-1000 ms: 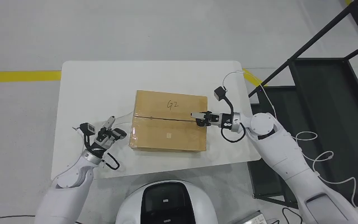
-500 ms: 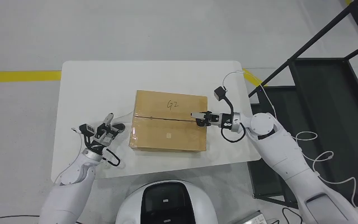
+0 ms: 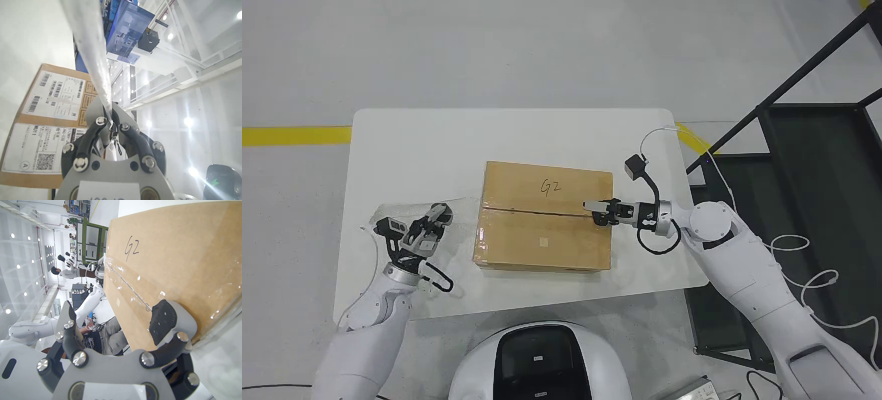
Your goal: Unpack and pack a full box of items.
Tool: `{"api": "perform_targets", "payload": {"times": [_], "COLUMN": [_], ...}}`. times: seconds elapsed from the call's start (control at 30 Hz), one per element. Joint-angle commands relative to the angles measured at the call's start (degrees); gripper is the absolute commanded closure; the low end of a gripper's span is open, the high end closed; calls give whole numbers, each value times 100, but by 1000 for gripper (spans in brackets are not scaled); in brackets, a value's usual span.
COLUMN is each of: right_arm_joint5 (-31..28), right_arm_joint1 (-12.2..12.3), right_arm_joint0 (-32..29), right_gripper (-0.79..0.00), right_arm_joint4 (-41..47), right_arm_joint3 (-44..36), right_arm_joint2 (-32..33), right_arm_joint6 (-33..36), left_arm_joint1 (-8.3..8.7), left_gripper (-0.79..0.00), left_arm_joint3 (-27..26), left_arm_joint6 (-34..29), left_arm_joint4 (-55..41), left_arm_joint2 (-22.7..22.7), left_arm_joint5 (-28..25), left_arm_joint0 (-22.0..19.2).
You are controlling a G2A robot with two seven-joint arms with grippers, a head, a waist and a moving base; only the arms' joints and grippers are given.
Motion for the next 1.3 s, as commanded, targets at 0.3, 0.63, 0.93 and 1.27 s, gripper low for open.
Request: {"api": "perform_targets", "payload": {"times": [0.3, 0.63, 0.93, 1.27], "right_arm_joint5": [0, 0, 0, 0], "right_arm_joint1": [0, 0, 0, 0], "right_arm_joint0": [0, 0, 0, 0], "right_gripper": [-785, -785, -785, -785], "right_arm_joint4": [0, 0, 0, 0], "right_arm_joint3": [0, 0, 0, 0], "right_arm_joint2": [0, 0, 0, 0], "right_arm_joint6": [0, 0, 0, 0], "left_arm_joint1": [12, 1, -6, 33], "left_gripper": [0, 0, 0, 0], "left_arm_joint3": [-985, -1309, -1403, -1853], "left_arm_joint6": [-103, -80, 73, 97], "left_arm_joint4": [687, 1818, 2900, 4021], "left_arm_joint2": [-11, 285, 539, 667], "left_arm_joint5": [214, 841, 1362, 1930], "left_arm_joint0": [93, -182, -433, -500]}}
